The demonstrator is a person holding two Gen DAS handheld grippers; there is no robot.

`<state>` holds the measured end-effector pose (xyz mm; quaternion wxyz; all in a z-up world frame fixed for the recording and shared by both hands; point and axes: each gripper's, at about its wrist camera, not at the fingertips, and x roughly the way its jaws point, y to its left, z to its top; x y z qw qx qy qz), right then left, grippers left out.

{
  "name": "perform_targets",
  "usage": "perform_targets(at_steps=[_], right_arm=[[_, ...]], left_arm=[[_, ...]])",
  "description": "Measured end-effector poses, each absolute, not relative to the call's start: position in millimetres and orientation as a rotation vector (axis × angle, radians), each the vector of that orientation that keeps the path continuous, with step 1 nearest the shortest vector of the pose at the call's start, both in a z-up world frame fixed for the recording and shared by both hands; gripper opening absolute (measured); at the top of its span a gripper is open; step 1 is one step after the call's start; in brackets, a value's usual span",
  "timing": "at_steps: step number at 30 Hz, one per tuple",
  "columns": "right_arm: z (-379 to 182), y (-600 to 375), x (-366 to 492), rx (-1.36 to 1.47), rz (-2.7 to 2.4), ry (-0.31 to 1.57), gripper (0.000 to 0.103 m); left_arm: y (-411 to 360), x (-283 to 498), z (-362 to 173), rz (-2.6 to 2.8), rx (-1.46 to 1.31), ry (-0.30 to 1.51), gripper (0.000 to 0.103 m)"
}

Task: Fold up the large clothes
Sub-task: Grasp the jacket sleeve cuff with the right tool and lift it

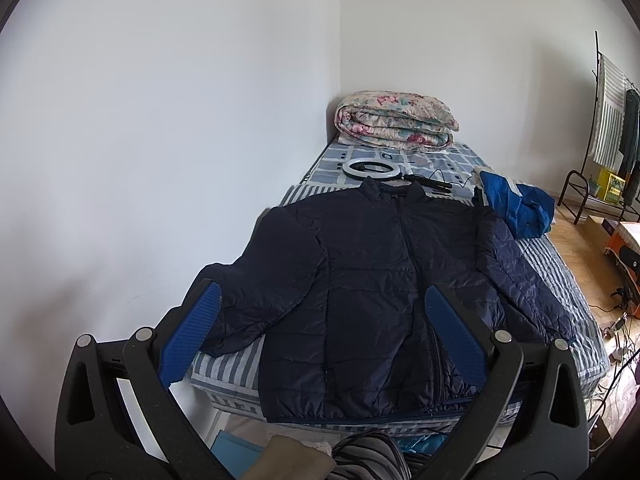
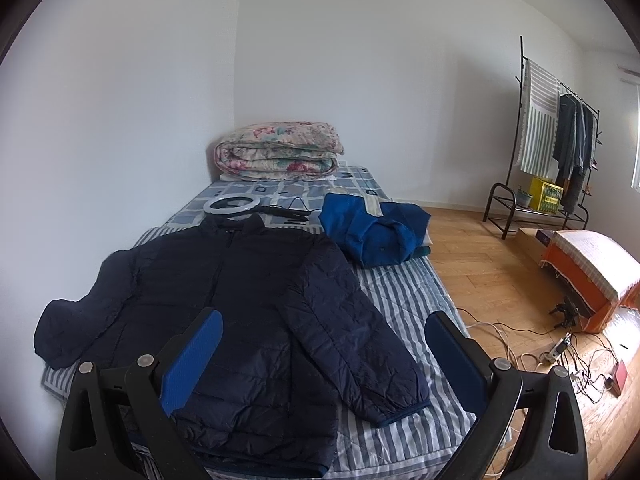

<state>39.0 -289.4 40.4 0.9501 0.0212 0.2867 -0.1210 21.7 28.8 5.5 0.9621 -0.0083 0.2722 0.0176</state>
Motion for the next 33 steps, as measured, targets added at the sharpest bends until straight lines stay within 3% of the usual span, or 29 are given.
perform_targets(at_steps=[10,14,17,20,27,33], right_arm=[[32,-246,71,0.001,-0.017,0.535,0.100],[25,-215,95,-0.033,0.157,0.541,0.088],[16,-188,115,-0.032,0.300,0.565,0.085],[4,-151,136,-0.045,0.424,0.607,0.073],[-35,-46,160,-0.129,0.733,0.687,0.063],[-82,44,164,-0.235,0.909,0.751,0.060]], left_arm=[[45,-11,10,0.032,0.005,0.526,0.102],[61,-38,15,0.061,-0.006,0.510,0.100],[72,-61,14,0.106,-0.008,0.513,0.095],[83,-81,12,0.159,-0.009,0.525,0.090],[108,-111,3,0.257,-0.054,0.549,0.084],[126,-116,-8,0.306,-0.099,0.595,0.077]])
